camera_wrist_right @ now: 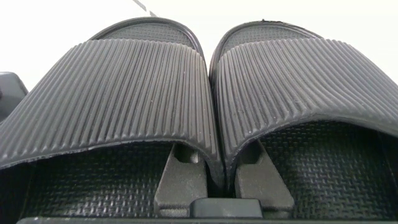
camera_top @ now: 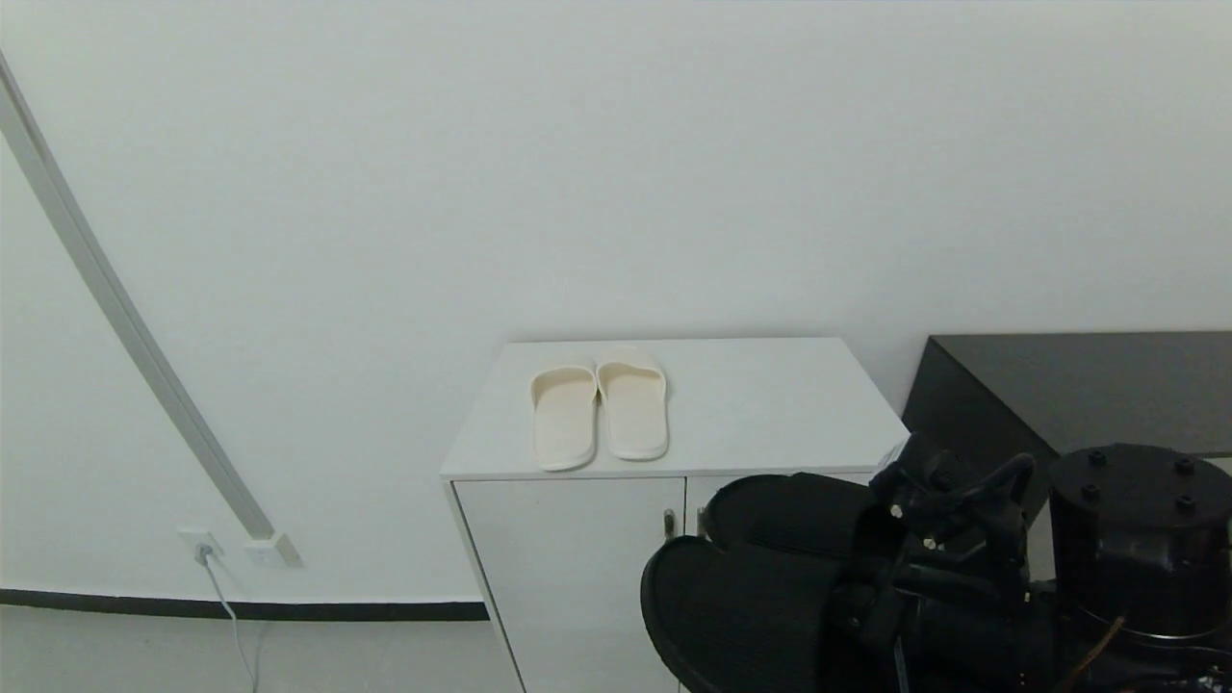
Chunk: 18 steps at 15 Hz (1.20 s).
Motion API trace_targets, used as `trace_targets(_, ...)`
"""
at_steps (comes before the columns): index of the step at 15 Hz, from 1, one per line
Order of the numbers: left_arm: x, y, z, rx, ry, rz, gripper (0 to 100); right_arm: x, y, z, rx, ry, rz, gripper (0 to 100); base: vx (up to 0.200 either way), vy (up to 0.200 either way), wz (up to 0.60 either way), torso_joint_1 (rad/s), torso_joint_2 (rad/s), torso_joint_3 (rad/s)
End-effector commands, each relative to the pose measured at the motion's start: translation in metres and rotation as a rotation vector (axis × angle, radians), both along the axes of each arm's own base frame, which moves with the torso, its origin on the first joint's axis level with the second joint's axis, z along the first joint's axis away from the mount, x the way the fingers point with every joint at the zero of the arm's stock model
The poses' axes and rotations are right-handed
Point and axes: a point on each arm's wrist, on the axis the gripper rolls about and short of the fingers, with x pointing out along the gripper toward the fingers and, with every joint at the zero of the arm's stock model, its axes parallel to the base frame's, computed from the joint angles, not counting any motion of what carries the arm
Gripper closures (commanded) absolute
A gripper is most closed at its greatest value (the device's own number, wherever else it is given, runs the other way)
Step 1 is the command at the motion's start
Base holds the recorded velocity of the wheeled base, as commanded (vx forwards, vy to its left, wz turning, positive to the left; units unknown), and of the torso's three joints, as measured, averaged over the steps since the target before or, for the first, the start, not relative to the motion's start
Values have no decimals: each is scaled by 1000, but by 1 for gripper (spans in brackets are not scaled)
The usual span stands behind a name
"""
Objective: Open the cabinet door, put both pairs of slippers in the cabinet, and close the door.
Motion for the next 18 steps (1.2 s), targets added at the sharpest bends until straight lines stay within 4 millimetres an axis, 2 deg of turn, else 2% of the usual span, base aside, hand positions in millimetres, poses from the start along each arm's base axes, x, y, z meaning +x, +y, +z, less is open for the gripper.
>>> trace_targets(1,0,0,0,0,1,1,100,1,1,-3,-9,8,0,100,0,0,0,0,0,0)
trace_targets(8,0,0,0,0,1,1,100,3,4,-8,-19,20,1,100,0,0,0,0,0,0)
trace_targets(12,0,0,0,0,1,-1,100,3,3,-9,-22,23,1,100,0,0,0,-133,303,167)
trace_targets(13,0,0,0,0,1,-1,0,3,3,-9,-23,24,3,100,0,0,0,-163,369,188)
trace_targets(18,0,0,0,2,1,1,0,3,3,-11,-9,10,-2,100,0,0,0,-181,428,234)
